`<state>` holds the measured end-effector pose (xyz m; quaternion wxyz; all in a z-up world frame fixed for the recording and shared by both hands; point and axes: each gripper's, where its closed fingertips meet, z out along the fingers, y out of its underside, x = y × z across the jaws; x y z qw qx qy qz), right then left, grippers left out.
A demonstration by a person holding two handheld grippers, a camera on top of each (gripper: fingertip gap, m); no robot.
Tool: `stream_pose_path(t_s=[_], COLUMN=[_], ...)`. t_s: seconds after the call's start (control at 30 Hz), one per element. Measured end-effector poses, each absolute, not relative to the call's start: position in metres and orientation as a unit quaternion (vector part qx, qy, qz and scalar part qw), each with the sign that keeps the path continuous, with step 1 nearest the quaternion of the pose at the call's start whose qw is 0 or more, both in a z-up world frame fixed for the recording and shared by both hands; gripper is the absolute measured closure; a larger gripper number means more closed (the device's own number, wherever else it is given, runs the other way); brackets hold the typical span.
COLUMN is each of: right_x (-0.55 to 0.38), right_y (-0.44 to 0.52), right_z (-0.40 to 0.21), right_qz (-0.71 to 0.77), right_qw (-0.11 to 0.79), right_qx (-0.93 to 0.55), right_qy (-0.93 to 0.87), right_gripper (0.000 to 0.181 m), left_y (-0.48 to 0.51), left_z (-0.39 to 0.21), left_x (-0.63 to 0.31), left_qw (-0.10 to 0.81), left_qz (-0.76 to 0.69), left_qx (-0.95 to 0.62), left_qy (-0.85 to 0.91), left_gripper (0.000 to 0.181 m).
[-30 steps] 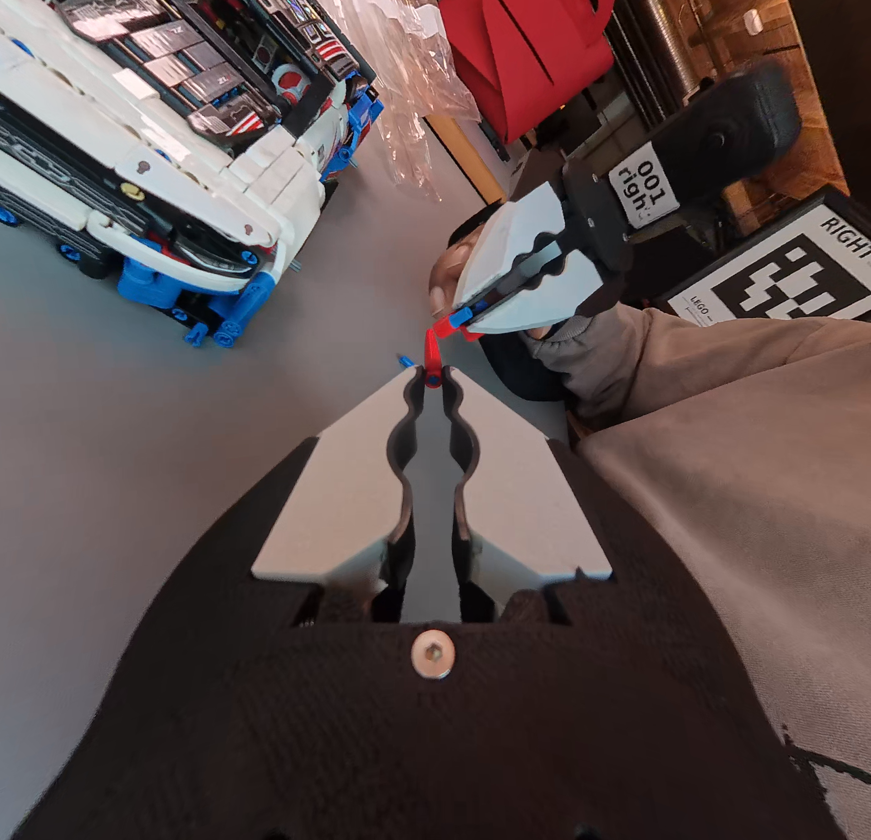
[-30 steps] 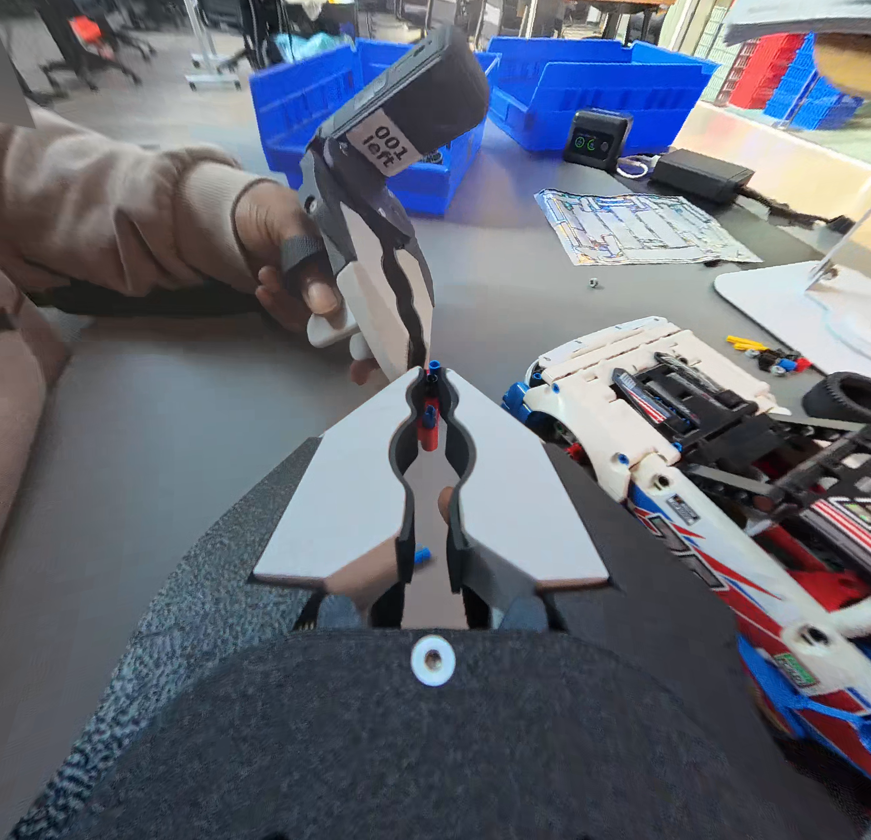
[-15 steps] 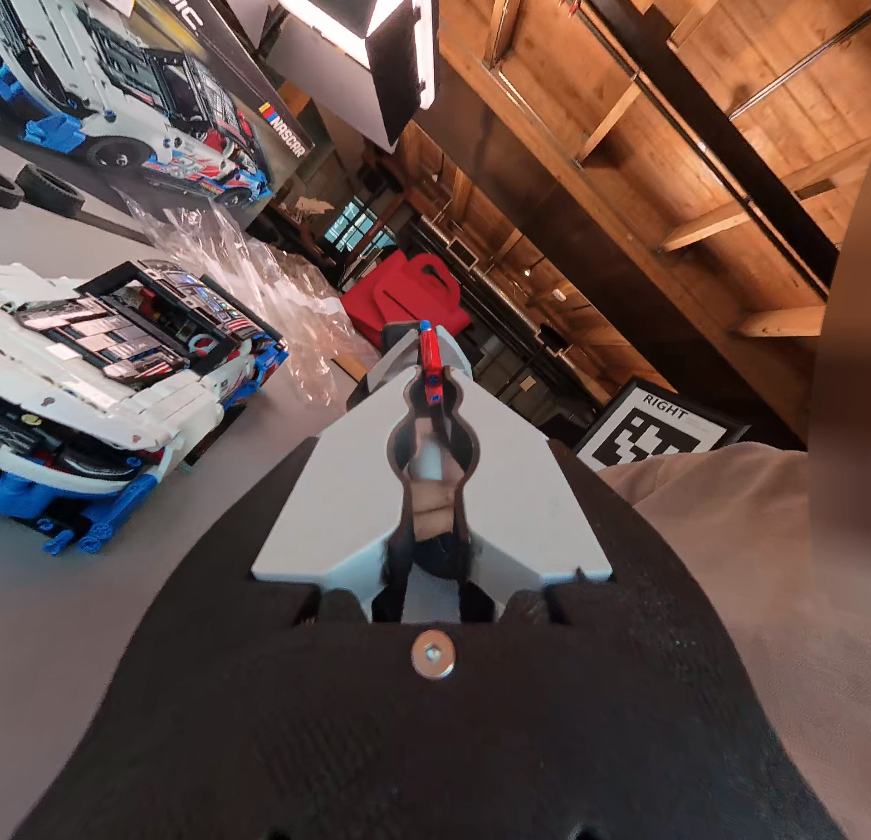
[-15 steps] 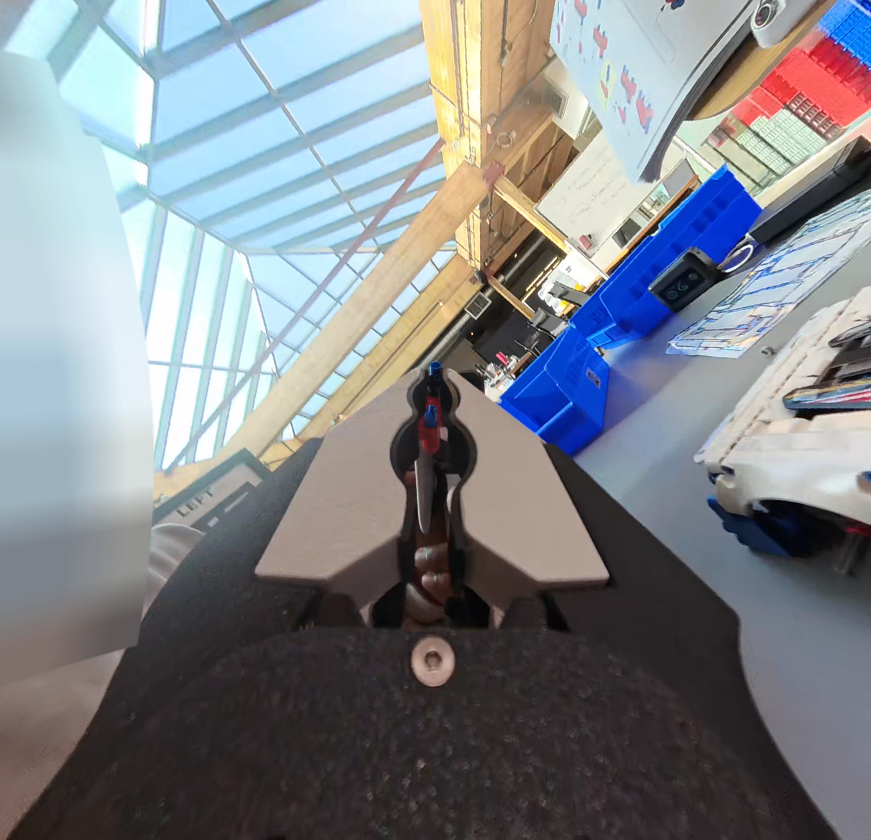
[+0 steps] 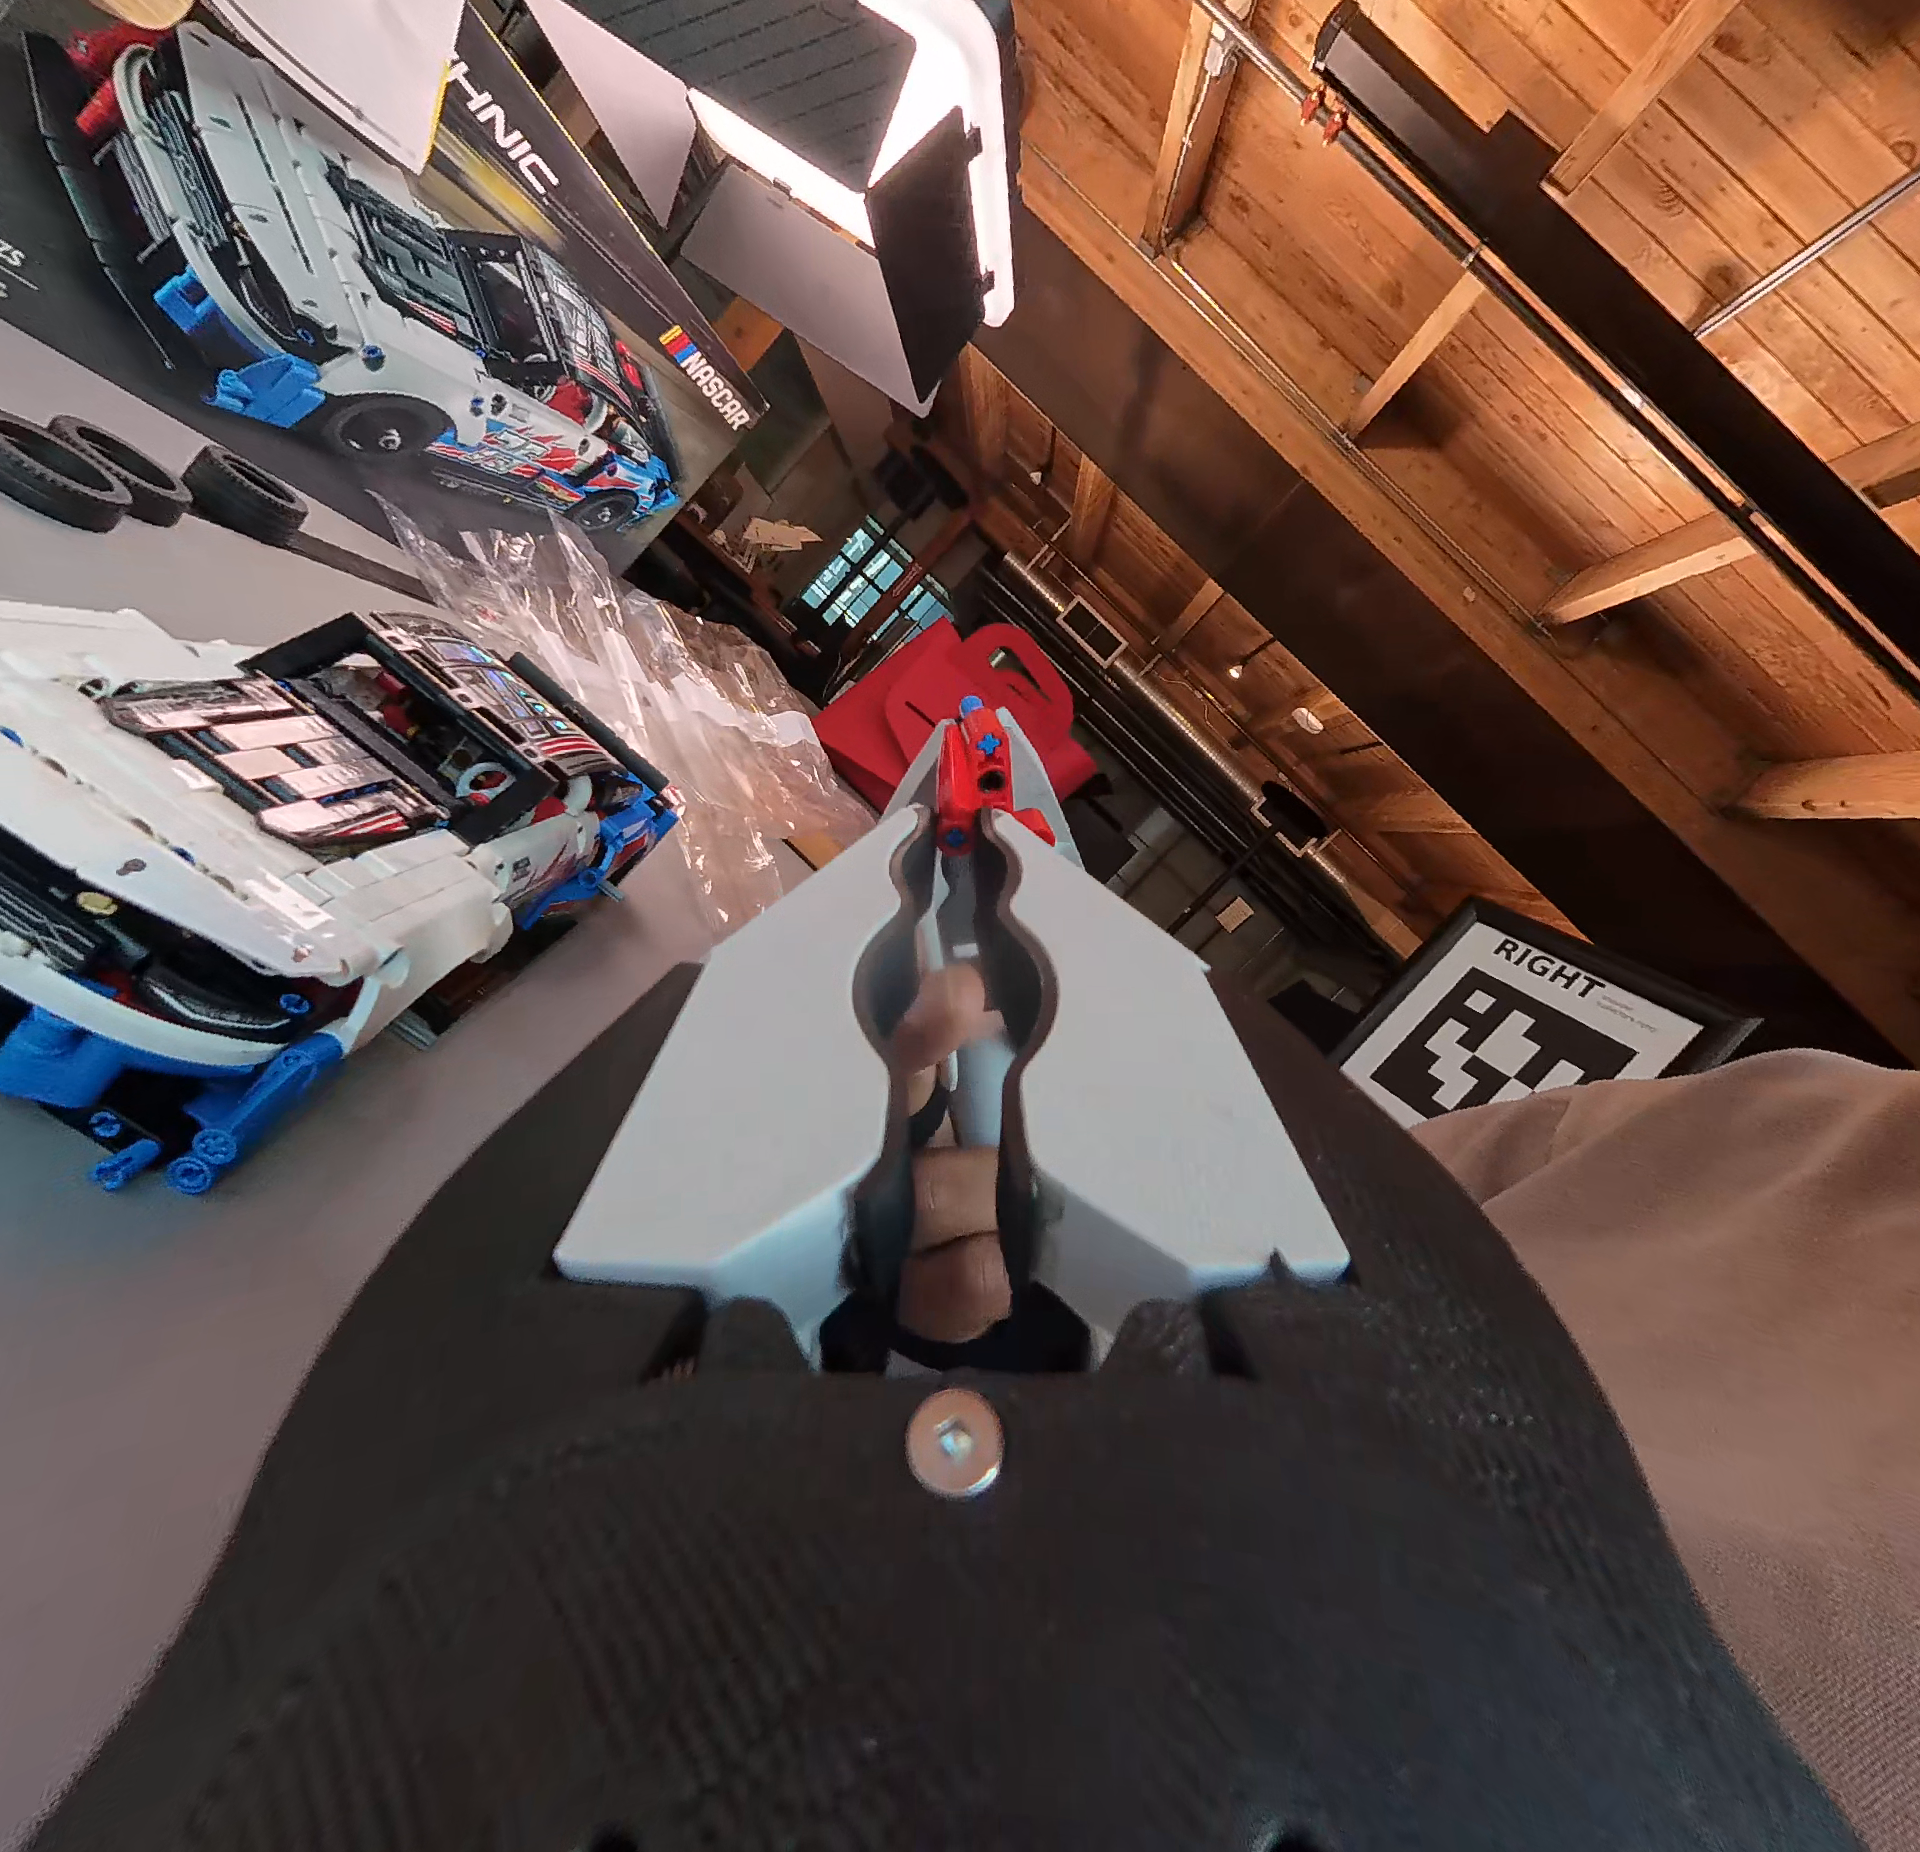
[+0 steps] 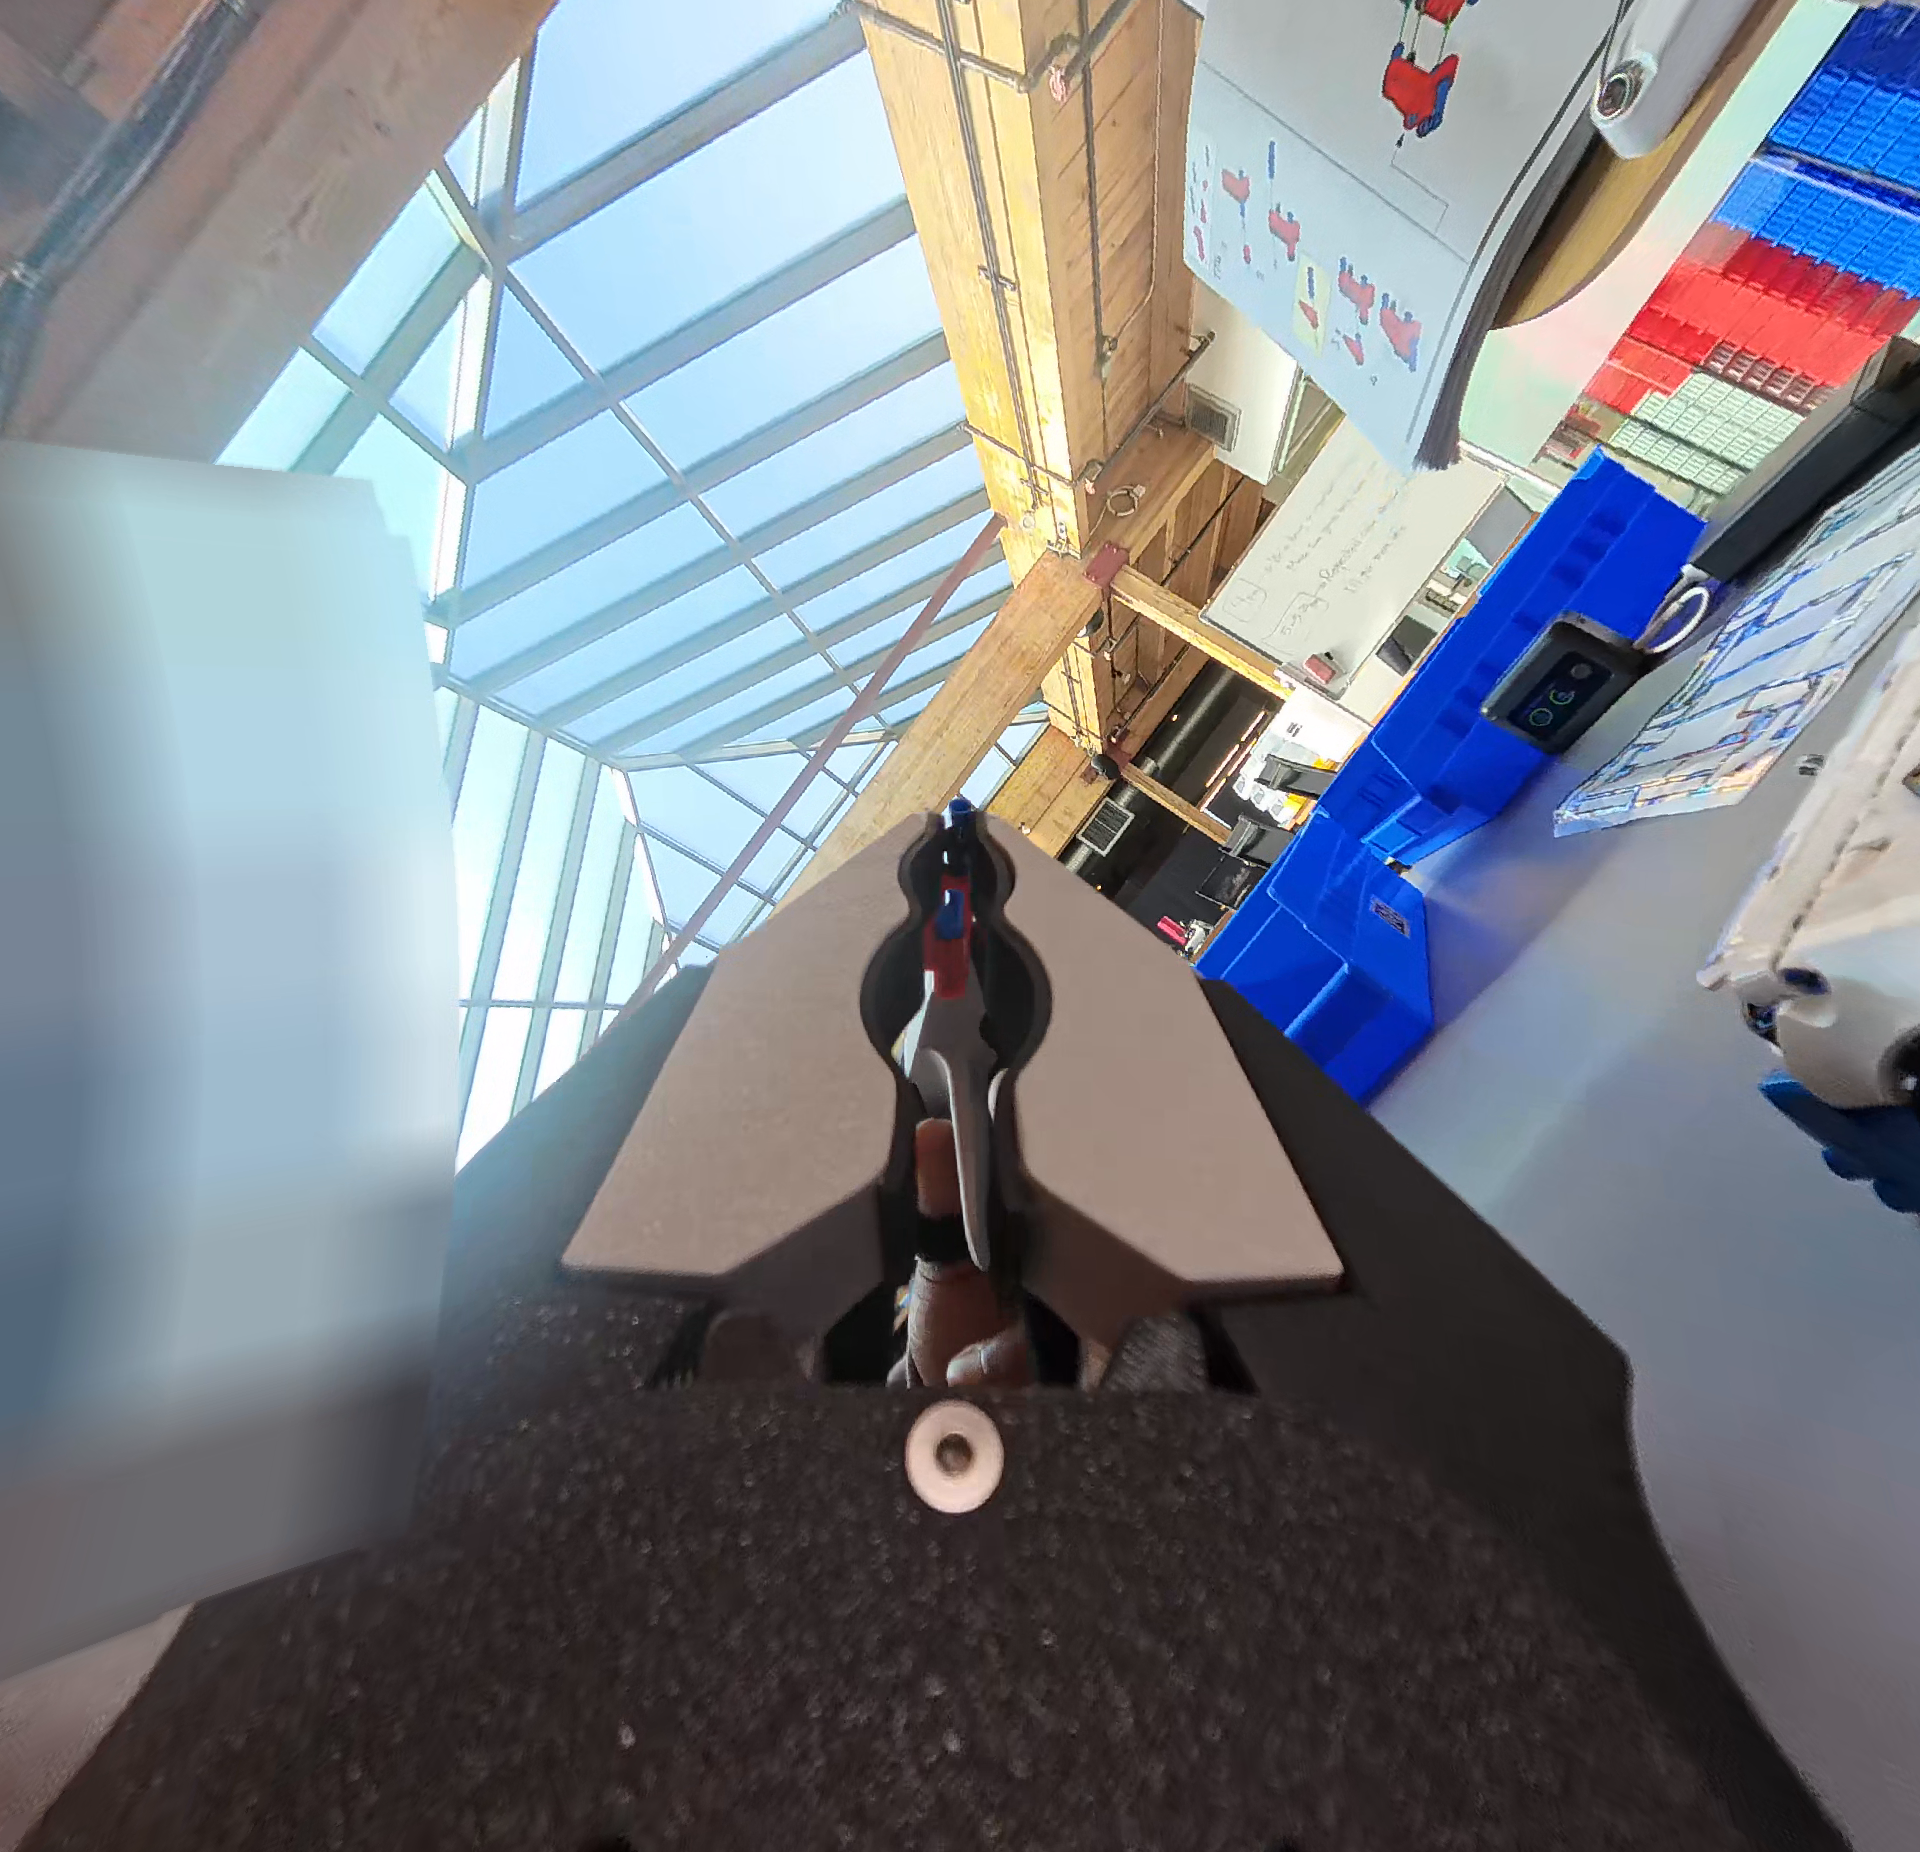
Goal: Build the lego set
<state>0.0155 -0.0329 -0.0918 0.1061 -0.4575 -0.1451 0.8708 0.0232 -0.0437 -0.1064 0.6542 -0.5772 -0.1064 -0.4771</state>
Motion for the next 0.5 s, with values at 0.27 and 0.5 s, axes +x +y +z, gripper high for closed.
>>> stream_pose_path(t_s=[0.27, 0.5], right_x=[0.009, 0.017], right_y=[-0.026, -0.021], right_z=[-0.108, -0.102], right_qz=[0.83, 0.813], right_qw=[0.139, 0.181], right_qx=[-0.502, -0.496], right_qy=[-0.198, -0.246], right_gripper=[0.18, 0.18], left_y=[-0.043, -0.04], left_z=[-0.119, -0.144], left_x=[0.016, 0.021], left_qw=[0.645, 0.59], left_qz=[-0.439, -0.448], left_qx=[-0.618, -0.665], left_qy=[-0.1, -0.092], left_gripper=[0.176, 0.177])
